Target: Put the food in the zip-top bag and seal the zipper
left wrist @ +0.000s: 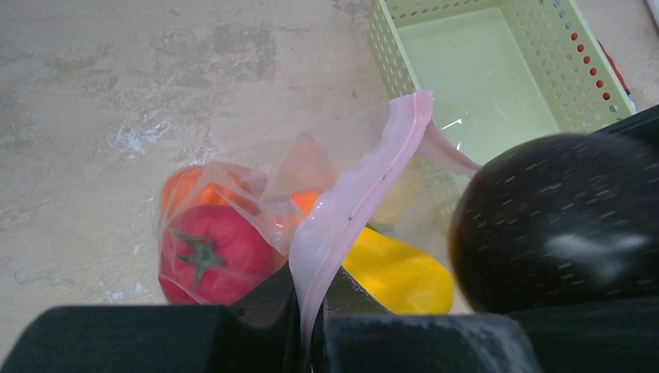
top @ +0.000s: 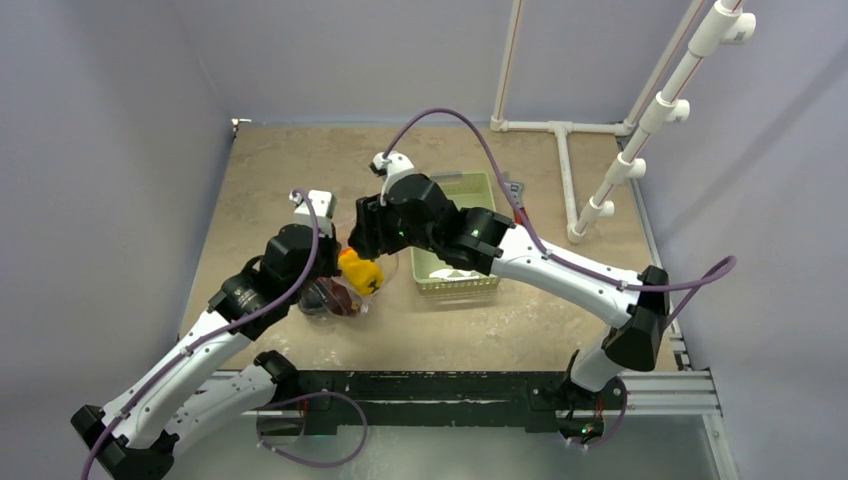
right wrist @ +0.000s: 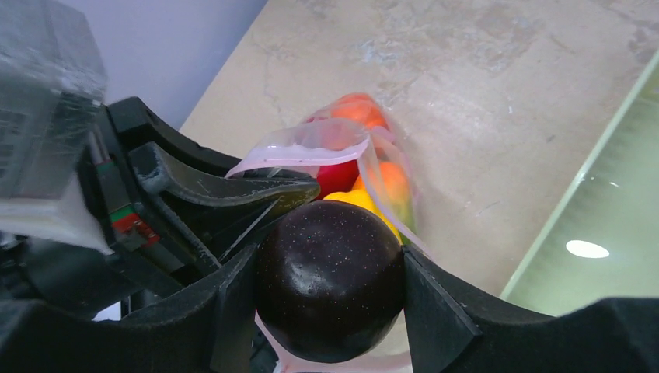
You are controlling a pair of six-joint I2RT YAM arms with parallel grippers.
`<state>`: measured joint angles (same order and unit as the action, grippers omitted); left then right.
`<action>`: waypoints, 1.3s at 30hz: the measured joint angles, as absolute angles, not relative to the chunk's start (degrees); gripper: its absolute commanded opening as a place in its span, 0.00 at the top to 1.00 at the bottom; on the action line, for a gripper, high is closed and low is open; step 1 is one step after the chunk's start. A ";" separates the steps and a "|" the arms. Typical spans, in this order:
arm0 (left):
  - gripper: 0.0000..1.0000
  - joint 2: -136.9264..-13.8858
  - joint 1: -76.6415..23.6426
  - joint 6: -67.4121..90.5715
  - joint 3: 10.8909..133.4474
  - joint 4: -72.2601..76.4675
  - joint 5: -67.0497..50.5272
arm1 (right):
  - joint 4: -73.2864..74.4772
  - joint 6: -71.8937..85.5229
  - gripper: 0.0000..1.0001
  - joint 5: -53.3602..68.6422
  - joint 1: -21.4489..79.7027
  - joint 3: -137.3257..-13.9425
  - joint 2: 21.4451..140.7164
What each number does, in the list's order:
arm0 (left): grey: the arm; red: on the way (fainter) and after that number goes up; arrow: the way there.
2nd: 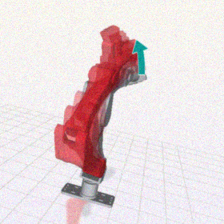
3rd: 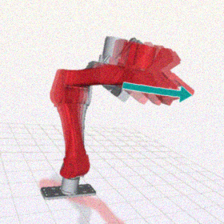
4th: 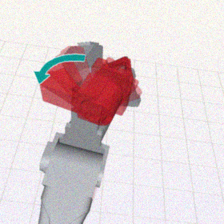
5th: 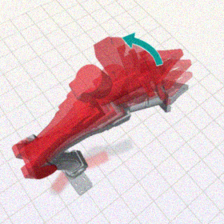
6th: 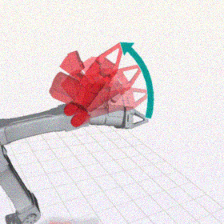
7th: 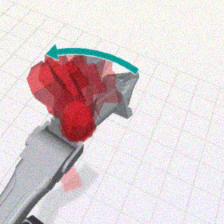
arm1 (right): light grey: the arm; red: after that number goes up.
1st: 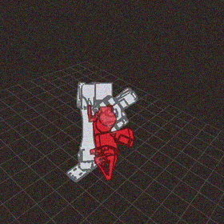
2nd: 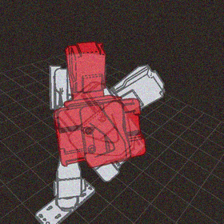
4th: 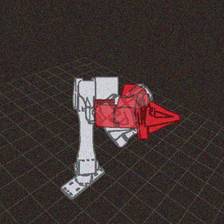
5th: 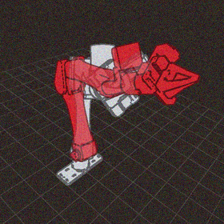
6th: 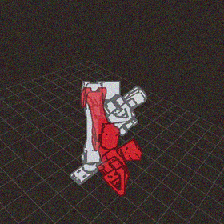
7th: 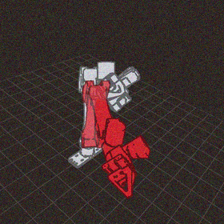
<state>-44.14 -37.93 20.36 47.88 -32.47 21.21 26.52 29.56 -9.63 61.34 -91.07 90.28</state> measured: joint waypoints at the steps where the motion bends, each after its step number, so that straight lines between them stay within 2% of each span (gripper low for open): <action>1: 1.00 -44.05 -37.93 20.38 47.88 -32.47 21.21 | 26.17 29.47 0.71 -9.39 61.63 -91.07 90.89; 3: 1.00 -43.88 -37.93 20.38 47.88 -32.47 21.21 | 25.76 29.34 0.69 -9.17 62.08 -91.07 92.44; 6: 1.00 -43.27 -37.93 20.36 47.88 -32.47 21.23 | 25.52 29.32 0.60 -8.99 62.63 -91.07 94.61; 12: 1.00 -42.06 -37.93 20.38 47.86 -32.47 21.30 | 24.67 29.63 0.23 -9.47 62.70 -91.07 96.40; 18: 1.00 -41.91 -37.93 20.38 47.86 -32.47 21.41 | 23.81 30.20 0.01 -9.91 62.70 -91.07 96.47; 32: 1.00 -41.91 -37.93 20.36 47.86 -32.47 21.43 | 23.29 31.94 0.01 -14.63 62.74 -91.00 91.35; 39: 1.00 -41.98 -37.93 20.38 47.86 -32.47 21.43 | 24.88 35.07 0.07 -16.36 62.74 -87.88 84.90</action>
